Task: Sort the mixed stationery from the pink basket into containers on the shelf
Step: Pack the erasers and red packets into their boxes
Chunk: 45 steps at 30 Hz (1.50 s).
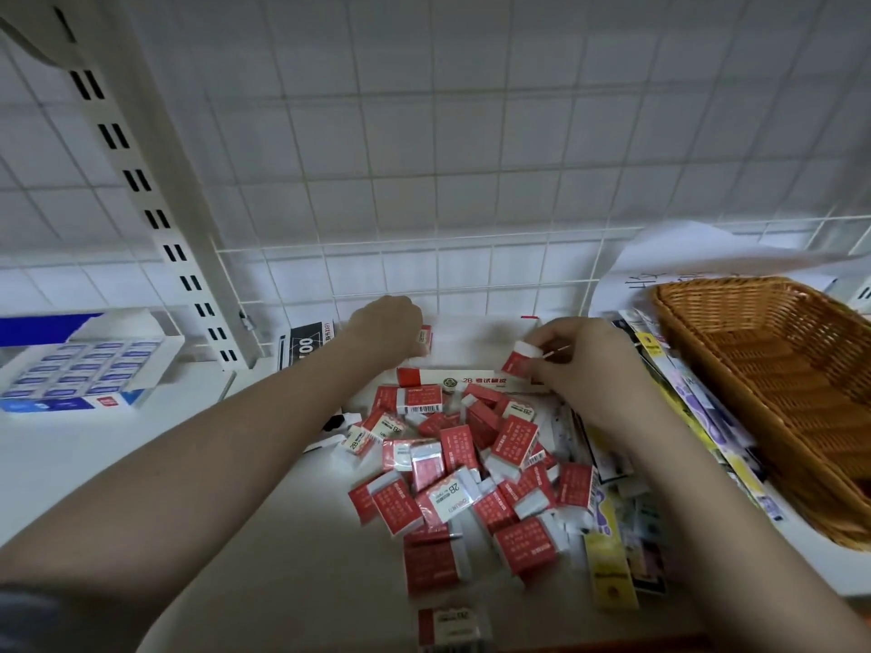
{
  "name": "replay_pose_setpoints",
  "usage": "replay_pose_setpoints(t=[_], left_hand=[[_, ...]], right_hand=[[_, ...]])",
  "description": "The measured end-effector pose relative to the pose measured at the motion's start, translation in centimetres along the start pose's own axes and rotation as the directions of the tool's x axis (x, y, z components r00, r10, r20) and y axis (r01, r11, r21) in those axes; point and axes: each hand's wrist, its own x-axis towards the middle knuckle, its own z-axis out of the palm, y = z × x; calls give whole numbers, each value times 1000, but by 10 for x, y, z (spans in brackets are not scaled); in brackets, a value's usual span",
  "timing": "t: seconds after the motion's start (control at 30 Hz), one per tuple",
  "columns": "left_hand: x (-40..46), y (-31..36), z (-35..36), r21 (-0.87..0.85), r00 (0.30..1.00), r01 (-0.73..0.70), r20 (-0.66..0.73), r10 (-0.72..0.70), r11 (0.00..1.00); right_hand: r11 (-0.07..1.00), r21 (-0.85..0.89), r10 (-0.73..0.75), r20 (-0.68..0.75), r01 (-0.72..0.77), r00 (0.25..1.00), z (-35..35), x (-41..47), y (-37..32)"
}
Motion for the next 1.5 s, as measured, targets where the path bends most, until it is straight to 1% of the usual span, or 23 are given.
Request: replay_pose_setpoints(t=[0.07,0.1,0.17,0.2,0.23,0.3,0.37,0.43,0.47,0.53,0.6,0.67,0.7,0.77,0.87,1.0,1.1,1.17,1.27,1.33,1.37,1.43,1.5], left_hand=[[-1,0,0,31,1000,-5,-24,6,1000],[-1,0,1,36,999,-6,-34,7,999],[-4,-3,1,2,999,6,-45,-6,1000],[-7,-4,1,-44,998,16,-54,-19,999],[-13,-5,0,-99,997,23,-71,-30,995],[-29,-5,-4,-197,994,41,-94,-60,980],[-49,-5,-7,-257,993,65,-78,-87,964],[-70,-5,-7,-300,995,73,-41,-89,951],[-80,-4,-8,-330,996,67,-27,-80,942],[-100,1,-6,-416,999,33,-2,-37,909],[-118,8,-4,-522,999,-9,30,28,853],[-127,13,0,-591,995,-26,59,76,806],[-129,14,3,-602,994,-24,68,80,798],[-129,12,8,-596,996,5,77,51,803],[-129,6,11,-596,996,34,90,25,802],[-133,0,13,-600,989,-9,113,96,800],[-136,-1,14,-622,989,-51,78,126,782],[-136,-1,17,-656,986,-60,79,147,752],[-136,-3,21,-725,987,-10,104,124,689],[-135,-4,24,-743,990,33,115,80,669],[-134,-5,25,-748,991,66,124,42,660],[-136,-7,26,-747,991,122,133,-32,654],[-138,-11,27,-760,990,138,125,-66,635]], right_hand=[[997,74,2,-34,1,999,-2,1,-3],[991,131,9,-29,-5,1000,-3,1,-4],[964,266,23,9,-25,1000,-4,0,-8],[949,314,23,23,-29,999,-5,0,-10],[944,331,10,20,-16,1000,-4,0,-10],[951,308,-20,-16,24,1000,-3,0,-12],[954,297,-31,-46,43,998,0,0,-15],[940,341,-34,1,31,999,3,1,-17],[948,313,-68,32,54,997,4,1,-18],[975,101,-203,45,197,978,8,3,-16],[949,-41,-314,0,314,949,12,5,-15],[908,-103,-410,-28,405,912,15,6,-14],[890,-117,-446,-27,441,894,17,7,-14],[865,-136,-488,-4,483,873,18,8,-15],[844,-155,-518,4,513,855,21,10,-15],[818,-160,-557,18,553,830,27,11,-11],[831,-174,-534,20,529,845,30,11,-14],[846,-146,-514,29,512,858,33,14,-20],[893,-56,-445,27,446,895,37,24,-33],[909,-52,-407,99,413,908,42,34,-40],[906,-78,-399,169,416,901,45,38,-42],[871,-147,-409,315,470,856,55,45,-41],[847,-182,-410,375,499,832,65,53,-34]])
